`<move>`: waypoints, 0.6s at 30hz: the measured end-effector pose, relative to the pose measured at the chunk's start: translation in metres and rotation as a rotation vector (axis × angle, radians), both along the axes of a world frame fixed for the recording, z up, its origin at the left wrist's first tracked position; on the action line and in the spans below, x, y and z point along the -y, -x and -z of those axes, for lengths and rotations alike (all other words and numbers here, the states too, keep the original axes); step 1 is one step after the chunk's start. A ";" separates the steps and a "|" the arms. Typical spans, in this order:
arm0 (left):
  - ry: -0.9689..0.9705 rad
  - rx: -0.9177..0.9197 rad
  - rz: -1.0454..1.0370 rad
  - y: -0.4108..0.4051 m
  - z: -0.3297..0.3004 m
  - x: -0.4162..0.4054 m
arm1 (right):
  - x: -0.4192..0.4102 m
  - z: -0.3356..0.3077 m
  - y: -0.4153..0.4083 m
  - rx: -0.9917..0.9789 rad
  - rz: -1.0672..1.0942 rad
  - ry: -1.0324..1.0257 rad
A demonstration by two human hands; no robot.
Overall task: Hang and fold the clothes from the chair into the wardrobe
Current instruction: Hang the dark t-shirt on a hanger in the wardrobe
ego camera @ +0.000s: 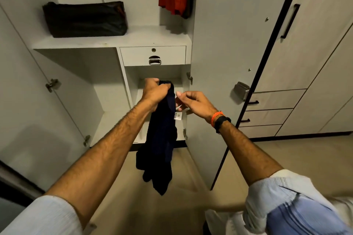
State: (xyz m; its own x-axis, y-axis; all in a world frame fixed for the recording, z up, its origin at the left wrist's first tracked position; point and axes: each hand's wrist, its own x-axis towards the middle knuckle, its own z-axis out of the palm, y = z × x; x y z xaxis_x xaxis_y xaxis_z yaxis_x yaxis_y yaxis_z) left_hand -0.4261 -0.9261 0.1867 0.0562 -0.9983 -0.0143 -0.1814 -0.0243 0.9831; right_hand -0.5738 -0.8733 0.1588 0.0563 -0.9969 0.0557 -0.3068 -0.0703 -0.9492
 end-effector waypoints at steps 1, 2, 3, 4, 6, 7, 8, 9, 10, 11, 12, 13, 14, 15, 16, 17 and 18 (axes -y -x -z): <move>-0.006 -0.029 0.004 0.000 0.000 0.002 | 0.001 0.000 -0.004 0.006 -0.024 -0.003; -0.019 -0.040 0.014 -0.002 -0.001 0.004 | 0.002 0.001 -0.008 0.009 -0.040 -0.004; -0.023 -0.042 0.025 -0.005 -0.002 0.005 | 0.004 0.003 -0.010 0.004 -0.047 -0.008; -0.025 -0.047 0.030 -0.007 -0.004 0.005 | 0.005 0.004 -0.012 0.001 -0.055 -0.017; -0.028 -0.070 0.028 -0.013 -0.008 0.005 | 0.008 0.006 -0.012 -0.035 -0.066 -0.023; -0.021 -0.059 0.039 -0.017 -0.010 0.006 | 0.009 0.006 -0.014 -0.014 -0.071 -0.021; -0.002 -0.038 0.068 -0.021 -0.013 0.005 | 0.010 0.007 -0.015 0.047 -0.063 -0.014; 0.013 -0.011 0.118 -0.025 -0.016 0.004 | 0.009 0.005 -0.018 0.104 -0.034 0.007; 0.019 0.025 0.175 -0.029 -0.017 0.004 | 0.010 0.003 -0.021 0.120 0.027 0.051; 0.019 0.079 0.232 -0.033 -0.018 0.004 | 0.012 0.002 -0.022 0.065 0.112 0.122; 0.023 0.154 0.284 -0.037 -0.019 0.005 | 0.015 0.002 -0.022 -0.034 0.186 0.208; 0.039 0.244 0.327 -0.040 -0.021 0.005 | 0.017 0.001 -0.022 -0.158 0.229 0.288; 0.065 0.339 0.359 -0.041 -0.023 0.005 | 0.018 0.000 -0.022 -0.268 0.219 0.354; 0.092 0.423 0.384 -0.041 -0.025 0.005 | 0.019 -0.002 -0.022 -0.345 0.162 0.390; 0.111 0.486 0.400 -0.040 -0.027 0.004 | 0.019 -0.002 -0.022 -0.372 0.085 0.391; 0.121 0.527 0.411 -0.039 -0.028 0.003 | 0.018 -0.004 -0.022 -0.371 0.022 0.367; 0.125 0.545 0.416 -0.038 -0.028 0.002 | 0.018 -0.003 -0.022 -0.354 -0.007 0.329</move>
